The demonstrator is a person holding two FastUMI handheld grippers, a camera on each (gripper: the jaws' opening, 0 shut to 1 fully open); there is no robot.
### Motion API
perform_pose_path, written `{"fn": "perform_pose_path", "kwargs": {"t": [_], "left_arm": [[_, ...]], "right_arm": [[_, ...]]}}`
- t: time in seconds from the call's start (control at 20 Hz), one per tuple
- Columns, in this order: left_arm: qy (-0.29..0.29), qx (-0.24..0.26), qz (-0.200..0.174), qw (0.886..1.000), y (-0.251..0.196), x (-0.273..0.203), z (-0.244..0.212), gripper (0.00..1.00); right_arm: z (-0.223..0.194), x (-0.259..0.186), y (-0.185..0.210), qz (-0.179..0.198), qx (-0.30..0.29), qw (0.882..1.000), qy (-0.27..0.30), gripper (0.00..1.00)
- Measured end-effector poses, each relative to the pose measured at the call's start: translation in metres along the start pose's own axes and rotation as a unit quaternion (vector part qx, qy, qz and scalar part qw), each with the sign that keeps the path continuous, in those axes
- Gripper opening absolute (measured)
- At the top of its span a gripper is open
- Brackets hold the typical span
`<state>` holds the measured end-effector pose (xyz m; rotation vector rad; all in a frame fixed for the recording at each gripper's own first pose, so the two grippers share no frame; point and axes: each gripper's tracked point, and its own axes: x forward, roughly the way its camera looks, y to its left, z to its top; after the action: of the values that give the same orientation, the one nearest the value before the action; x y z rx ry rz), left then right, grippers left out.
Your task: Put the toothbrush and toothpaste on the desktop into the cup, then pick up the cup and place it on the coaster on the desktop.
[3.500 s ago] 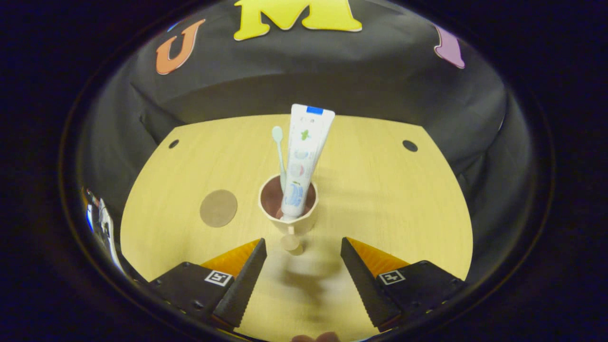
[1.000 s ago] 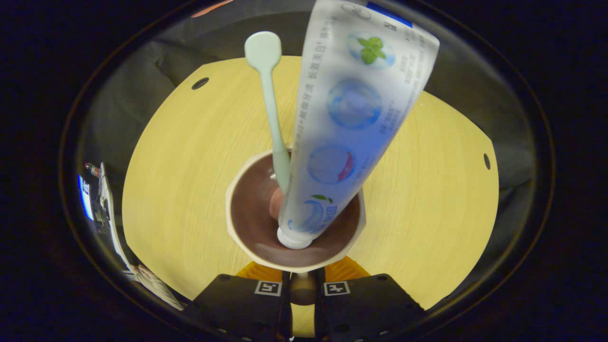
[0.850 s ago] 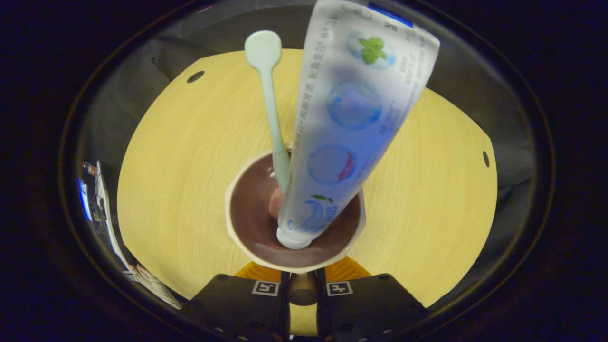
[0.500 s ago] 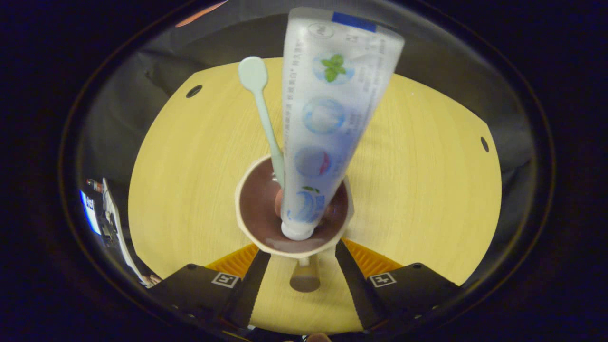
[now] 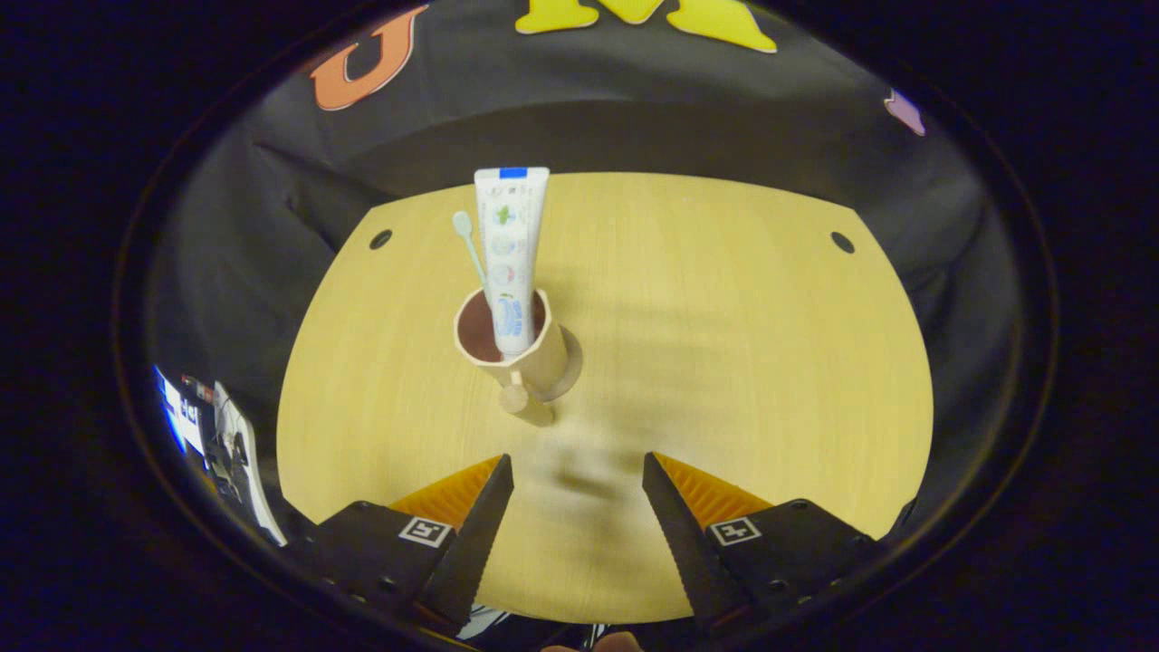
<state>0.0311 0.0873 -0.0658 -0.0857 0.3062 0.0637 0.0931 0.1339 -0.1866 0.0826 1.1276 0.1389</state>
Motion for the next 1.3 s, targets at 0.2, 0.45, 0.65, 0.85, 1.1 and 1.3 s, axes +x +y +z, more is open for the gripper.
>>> {"fn": "perform_pose_path", "kwargs": {"t": [0.2, 0.45, 0.65, 0.85, 1.1, 1.3], "left_arm": [[-0.028, 0.011, -0.032, 0.999, -0.027, 0.0, 0.026, 0.97], [-0.099, 0.032, -0.031, 0.994, -0.049, -0.018, 0.086, 0.97], [-0.13, 0.032, -0.052, 0.99, -0.078, -0.03, 0.114, 0.96], [-0.146, 0.041, -0.041, 0.988, -0.085, -0.045, 0.124, 0.96], [-0.146, 0.05, -0.042, 0.987, -0.099, -0.051, 0.12, 0.96], [-0.149, 0.05, -0.047, 0.986, -0.108, -0.056, 0.118, 0.96]], "right_arm": [[0.023, -0.062, -0.041, -0.029, 0.001, 0.993, -0.111, 0.88], [0.06, -0.16, -0.062, -0.056, -0.027, 0.955, -0.291, 0.93], [0.057, -0.212, -0.071, -0.066, -0.022, 0.916, -0.396, 0.94], [0.049, -0.247, -0.083, -0.064, 0.001, 0.887, -0.456, 0.95], [0.033, -0.255, -0.092, -0.061, -0.01, 0.874, -0.483, 0.95], [0.03, -0.262, -0.096, -0.067, -0.02, 0.864, -0.498, 0.95]]}}
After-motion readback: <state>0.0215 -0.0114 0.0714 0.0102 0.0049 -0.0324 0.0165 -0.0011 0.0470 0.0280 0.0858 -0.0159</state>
